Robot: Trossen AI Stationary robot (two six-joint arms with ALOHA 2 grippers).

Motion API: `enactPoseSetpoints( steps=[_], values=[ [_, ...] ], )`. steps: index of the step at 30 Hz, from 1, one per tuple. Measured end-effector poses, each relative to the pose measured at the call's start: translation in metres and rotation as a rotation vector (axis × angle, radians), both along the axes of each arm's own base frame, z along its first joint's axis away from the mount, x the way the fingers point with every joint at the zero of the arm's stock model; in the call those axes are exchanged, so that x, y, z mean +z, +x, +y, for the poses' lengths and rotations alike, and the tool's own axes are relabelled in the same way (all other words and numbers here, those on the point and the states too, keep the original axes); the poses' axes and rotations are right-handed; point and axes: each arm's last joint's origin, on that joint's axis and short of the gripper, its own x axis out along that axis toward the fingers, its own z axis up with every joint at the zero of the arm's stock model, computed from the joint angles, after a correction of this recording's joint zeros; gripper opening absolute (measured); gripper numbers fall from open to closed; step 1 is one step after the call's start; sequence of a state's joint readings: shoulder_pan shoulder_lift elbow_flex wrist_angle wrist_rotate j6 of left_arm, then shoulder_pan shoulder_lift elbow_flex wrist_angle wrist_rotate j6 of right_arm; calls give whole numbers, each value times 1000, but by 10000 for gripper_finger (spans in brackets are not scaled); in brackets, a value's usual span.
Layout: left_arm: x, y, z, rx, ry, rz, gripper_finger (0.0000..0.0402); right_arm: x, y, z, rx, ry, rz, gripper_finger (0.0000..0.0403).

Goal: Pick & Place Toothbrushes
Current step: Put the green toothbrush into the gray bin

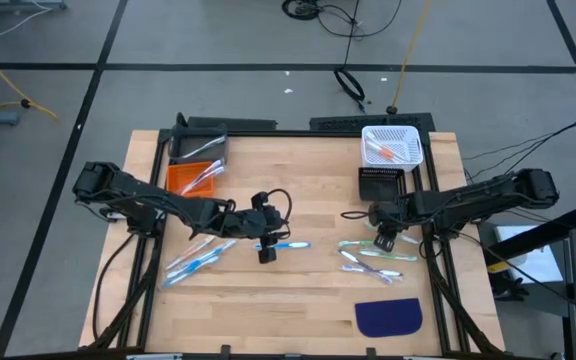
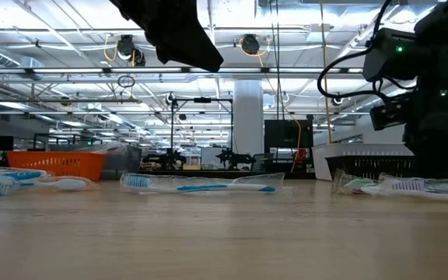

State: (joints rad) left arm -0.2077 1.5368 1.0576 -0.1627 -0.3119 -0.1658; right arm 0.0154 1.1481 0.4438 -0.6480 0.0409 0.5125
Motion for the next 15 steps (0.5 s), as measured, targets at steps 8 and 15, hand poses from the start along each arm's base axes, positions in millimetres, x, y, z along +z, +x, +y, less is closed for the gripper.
enactPoseSetpoints(
  steps=[8,15],
  values=[
    [0,0,0,-3,5,1,129,3,3,0,4,-6,-27,12],
    [0,0,0,-3,4,0,129,36,23,1,46,22,-211,3]
  ],
)
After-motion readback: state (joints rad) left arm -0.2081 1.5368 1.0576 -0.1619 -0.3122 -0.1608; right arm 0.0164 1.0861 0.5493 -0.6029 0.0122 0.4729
